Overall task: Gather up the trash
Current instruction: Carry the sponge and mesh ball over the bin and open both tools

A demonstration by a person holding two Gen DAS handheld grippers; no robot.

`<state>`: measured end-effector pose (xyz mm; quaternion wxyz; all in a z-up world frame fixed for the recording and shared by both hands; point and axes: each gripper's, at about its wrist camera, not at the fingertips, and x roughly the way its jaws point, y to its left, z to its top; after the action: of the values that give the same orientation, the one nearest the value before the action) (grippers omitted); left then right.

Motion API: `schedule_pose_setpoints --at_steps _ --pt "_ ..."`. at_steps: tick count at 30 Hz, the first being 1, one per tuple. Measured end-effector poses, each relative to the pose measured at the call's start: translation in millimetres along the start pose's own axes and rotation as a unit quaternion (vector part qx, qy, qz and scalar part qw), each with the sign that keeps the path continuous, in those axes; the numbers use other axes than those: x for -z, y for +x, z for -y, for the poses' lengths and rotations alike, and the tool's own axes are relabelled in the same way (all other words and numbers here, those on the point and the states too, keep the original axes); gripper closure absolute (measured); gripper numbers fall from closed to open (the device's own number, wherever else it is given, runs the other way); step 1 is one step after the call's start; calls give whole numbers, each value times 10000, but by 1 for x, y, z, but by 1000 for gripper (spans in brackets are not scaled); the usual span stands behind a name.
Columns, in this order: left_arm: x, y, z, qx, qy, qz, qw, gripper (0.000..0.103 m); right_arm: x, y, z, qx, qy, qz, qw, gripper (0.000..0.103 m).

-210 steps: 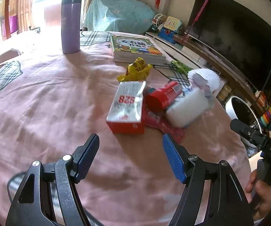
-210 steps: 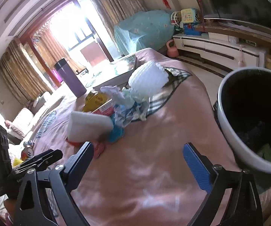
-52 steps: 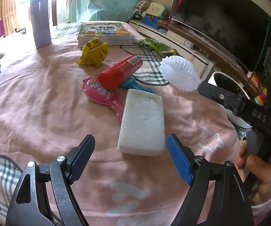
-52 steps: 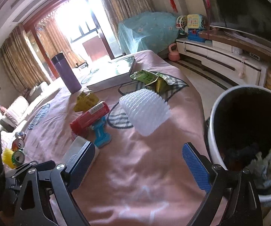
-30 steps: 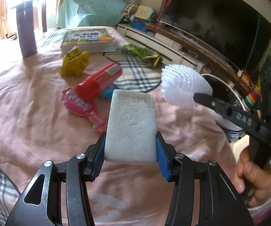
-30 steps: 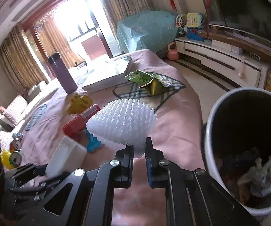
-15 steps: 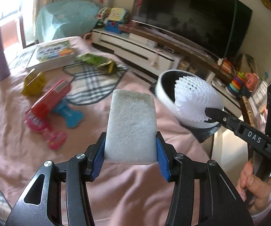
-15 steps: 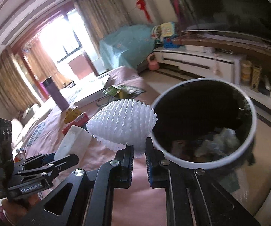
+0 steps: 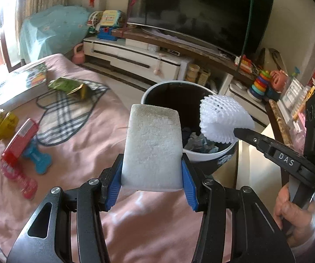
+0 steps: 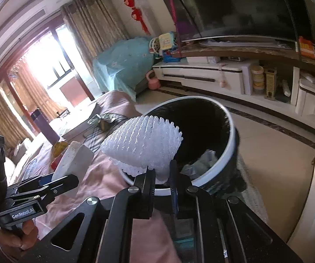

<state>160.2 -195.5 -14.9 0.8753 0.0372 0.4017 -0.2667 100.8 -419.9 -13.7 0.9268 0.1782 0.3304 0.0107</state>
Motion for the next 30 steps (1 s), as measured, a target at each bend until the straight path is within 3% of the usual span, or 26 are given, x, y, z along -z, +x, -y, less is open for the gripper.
schedule_pose_setpoints --at_steps 21,30 --pt "-42 52 26 8 342 -270 9991 54 -24 19 29 390 -30 -183 9991 87" --pt "-49 65 32 62 406 -389 9984 49 -33 31 33 474 -99 -298 9984 87"
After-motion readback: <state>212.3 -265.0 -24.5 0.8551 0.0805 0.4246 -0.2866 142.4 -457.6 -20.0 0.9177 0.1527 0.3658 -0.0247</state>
